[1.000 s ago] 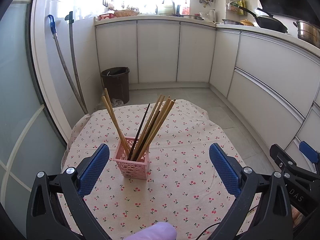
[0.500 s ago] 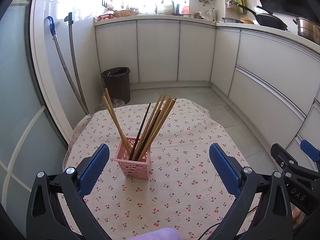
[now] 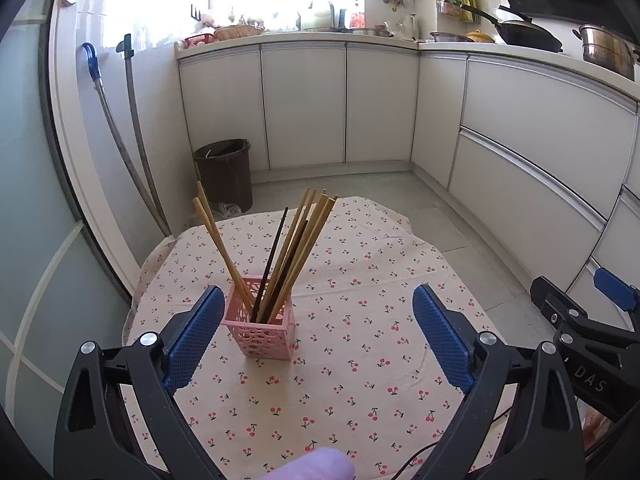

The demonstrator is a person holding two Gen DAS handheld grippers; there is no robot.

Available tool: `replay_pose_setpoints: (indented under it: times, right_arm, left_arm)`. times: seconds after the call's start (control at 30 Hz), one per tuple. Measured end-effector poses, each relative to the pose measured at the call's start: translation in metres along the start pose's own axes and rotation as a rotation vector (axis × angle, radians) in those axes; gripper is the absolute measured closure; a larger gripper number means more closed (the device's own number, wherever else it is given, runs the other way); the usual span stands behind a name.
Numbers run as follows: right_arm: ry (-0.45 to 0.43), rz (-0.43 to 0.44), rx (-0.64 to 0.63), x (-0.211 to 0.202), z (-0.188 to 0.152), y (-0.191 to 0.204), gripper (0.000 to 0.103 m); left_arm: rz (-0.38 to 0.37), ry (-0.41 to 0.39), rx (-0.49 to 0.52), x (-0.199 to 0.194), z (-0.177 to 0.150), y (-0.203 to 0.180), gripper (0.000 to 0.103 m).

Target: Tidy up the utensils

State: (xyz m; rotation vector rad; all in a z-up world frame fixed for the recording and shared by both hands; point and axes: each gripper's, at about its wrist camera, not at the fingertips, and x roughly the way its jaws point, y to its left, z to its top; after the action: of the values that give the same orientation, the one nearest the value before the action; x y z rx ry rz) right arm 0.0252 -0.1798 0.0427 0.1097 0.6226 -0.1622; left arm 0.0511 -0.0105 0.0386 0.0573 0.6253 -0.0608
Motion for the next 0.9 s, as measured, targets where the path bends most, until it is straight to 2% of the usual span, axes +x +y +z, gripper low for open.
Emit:
replay_pose_setpoints:
  times: [0.17, 0.9]
  right_arm:
    - [0.002, 0.000, 0.004, 0.0002, 0.0000, -0.0004, 0.007]
    - [0.012, 0.004, 0.009, 0.0028, -0.0002, -0.0004, 0.007]
  left_arm:
    - [0.005, 0.010, -0.014, 0.0011, 0.0000, 0.0008, 0.008]
    - [-0.005, 0.033, -0.021, 0.0058, -0.0005, 0.0037, 0.007]
